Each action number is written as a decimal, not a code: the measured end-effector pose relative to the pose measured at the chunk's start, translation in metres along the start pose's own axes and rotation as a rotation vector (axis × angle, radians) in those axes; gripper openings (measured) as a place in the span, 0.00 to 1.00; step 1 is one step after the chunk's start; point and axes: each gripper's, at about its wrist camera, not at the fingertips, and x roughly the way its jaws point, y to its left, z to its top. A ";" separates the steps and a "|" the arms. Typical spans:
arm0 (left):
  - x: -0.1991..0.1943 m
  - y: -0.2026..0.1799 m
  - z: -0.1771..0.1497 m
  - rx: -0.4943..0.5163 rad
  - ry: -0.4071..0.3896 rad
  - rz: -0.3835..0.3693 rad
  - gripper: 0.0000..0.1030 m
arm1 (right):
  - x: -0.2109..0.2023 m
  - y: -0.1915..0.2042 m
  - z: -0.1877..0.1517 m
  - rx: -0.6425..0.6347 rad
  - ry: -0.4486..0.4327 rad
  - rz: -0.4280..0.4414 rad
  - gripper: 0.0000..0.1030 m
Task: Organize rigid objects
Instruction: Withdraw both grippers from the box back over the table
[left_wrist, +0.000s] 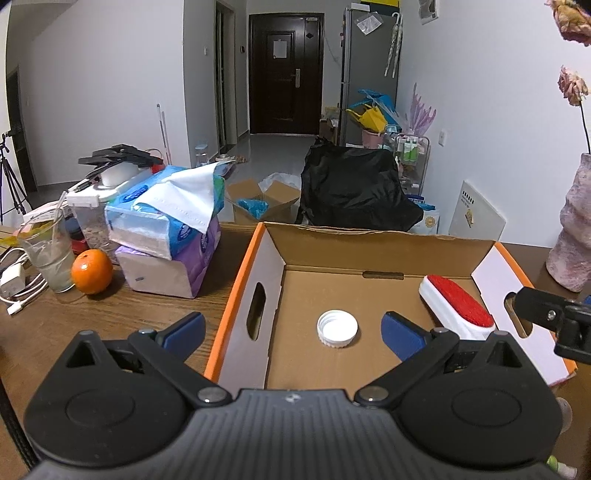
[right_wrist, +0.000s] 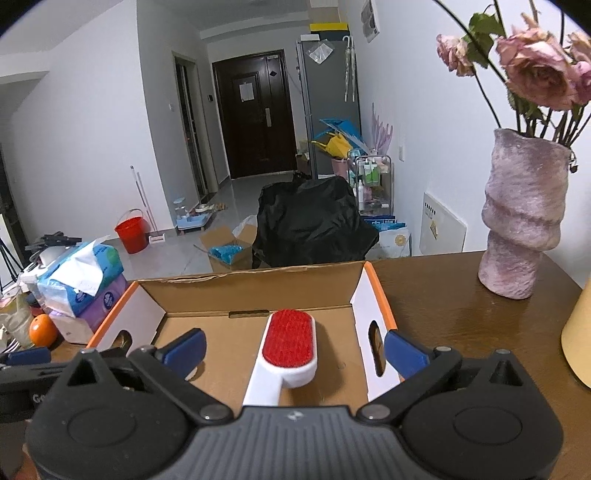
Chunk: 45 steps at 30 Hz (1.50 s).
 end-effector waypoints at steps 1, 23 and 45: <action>-0.004 0.002 -0.001 -0.001 -0.003 -0.002 1.00 | -0.005 0.000 -0.001 -0.002 -0.005 0.000 1.00; -0.098 0.030 -0.042 0.001 -0.084 -0.023 1.00 | -0.096 0.000 -0.046 -0.067 -0.083 0.008 1.00; -0.168 0.053 -0.104 0.010 -0.078 -0.027 1.00 | -0.170 0.015 -0.119 -0.181 -0.118 0.041 1.00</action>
